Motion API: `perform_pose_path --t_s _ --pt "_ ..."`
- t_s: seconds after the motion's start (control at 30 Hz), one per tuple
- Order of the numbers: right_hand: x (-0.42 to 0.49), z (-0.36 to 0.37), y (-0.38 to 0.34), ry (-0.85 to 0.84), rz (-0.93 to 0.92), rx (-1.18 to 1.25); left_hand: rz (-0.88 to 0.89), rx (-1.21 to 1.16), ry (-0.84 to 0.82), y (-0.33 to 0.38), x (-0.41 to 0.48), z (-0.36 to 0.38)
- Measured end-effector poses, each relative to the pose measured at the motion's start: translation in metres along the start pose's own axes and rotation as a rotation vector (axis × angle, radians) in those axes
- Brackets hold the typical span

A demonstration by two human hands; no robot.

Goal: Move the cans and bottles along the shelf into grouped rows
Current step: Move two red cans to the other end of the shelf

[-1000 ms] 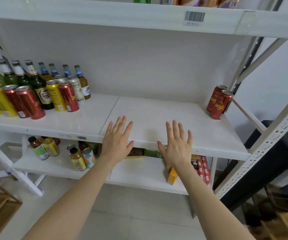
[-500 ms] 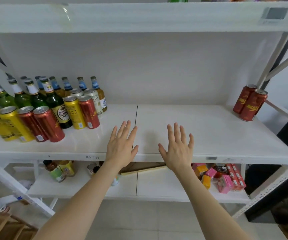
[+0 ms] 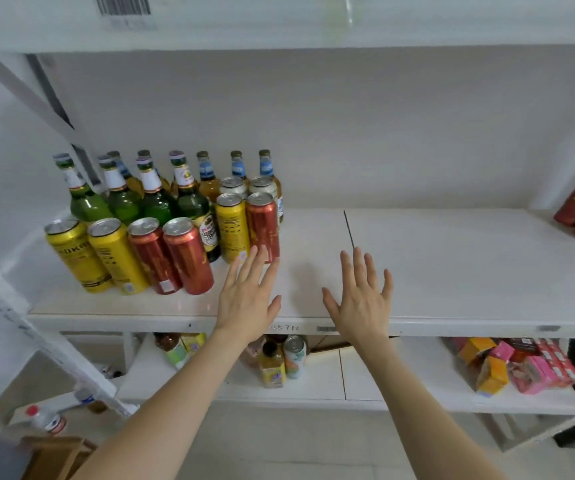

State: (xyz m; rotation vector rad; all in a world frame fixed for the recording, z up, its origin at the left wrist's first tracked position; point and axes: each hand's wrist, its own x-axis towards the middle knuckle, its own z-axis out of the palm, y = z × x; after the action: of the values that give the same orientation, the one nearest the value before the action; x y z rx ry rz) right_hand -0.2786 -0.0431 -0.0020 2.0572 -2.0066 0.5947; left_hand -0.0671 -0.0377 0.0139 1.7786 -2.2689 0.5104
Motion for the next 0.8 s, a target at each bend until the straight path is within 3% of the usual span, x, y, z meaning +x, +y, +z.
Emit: perform_pose_path --t_s 0.13,0.5,0.67,0.8 --pt "-0.008 0.008 -0.062 0.027 0.016 0.001 0.048 -0.007 0.018 -0.059 -0.025 0.004" --pt "0.012 0.035 -0.215 0.021 -0.043 0.194 -0.116 -0.107 0.136 -0.199 -0.073 0.014" --pt "0.032 0.051 -0.252 0.059 -0.058 0.418 -0.224 -0.287 0.12 -0.222 -0.076 0.029" --pt "0.047 0.063 -0.257 -0.011 -0.018 0.61 -0.263 -0.506 0.124 -0.22 -0.071 0.045"
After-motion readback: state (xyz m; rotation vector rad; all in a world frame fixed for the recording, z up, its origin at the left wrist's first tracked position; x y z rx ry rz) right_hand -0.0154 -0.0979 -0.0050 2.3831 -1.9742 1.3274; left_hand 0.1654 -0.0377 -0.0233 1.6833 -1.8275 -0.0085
